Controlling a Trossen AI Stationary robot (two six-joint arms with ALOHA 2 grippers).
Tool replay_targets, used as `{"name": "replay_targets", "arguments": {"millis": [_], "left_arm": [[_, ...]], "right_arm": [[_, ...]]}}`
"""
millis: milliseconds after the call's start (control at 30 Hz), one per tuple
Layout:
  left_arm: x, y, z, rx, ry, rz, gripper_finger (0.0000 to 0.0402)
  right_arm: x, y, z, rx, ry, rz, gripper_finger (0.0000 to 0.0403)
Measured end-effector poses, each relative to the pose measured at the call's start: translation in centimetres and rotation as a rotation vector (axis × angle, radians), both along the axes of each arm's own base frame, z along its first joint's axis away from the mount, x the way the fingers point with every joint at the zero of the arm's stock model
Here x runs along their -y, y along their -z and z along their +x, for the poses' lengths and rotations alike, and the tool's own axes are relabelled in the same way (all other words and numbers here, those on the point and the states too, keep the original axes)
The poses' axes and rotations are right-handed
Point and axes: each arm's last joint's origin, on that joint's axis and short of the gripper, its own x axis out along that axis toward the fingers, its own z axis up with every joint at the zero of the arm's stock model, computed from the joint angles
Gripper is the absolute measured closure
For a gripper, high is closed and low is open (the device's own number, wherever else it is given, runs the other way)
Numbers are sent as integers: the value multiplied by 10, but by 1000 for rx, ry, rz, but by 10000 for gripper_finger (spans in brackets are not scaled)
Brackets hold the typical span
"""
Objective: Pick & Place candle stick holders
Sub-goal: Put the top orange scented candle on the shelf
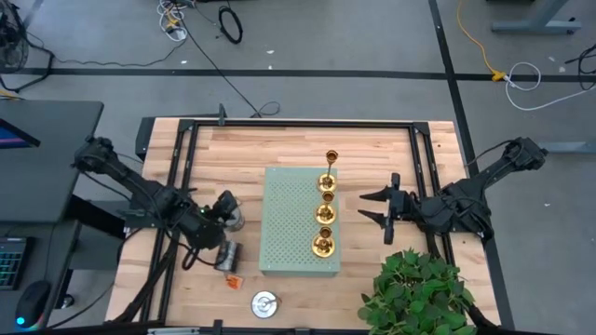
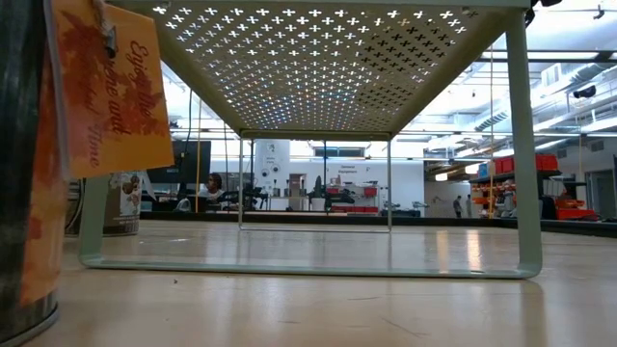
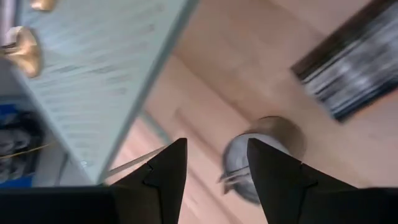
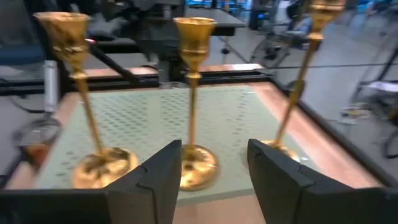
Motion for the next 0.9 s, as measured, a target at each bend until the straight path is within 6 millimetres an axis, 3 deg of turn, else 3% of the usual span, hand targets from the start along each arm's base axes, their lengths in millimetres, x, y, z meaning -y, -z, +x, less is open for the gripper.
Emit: {"name": "replay_targets", "arguments": {"millis": [133,233,333,433,700,900], "left_arm": [[8,-2,0,47,26,-11,225],[13,-5,2,107,0,-72,225],[15,-8,5,153,-28,-103,225],[14,-7,4,158,-69,-129,225],[14,-7,4,156,-90,-151,225],[15,4,1,63,35,-127,225]], "right_arm": [[-3,-3,1,32,-58,115,218],[-2,-14,10,214,131,311,218],[6,-19,13,336,366,323,218],[9,-24,12,385,454,322,218],[10,-23,13,382,473,311,218],[8,-20,14,297,380,173,218]]}}
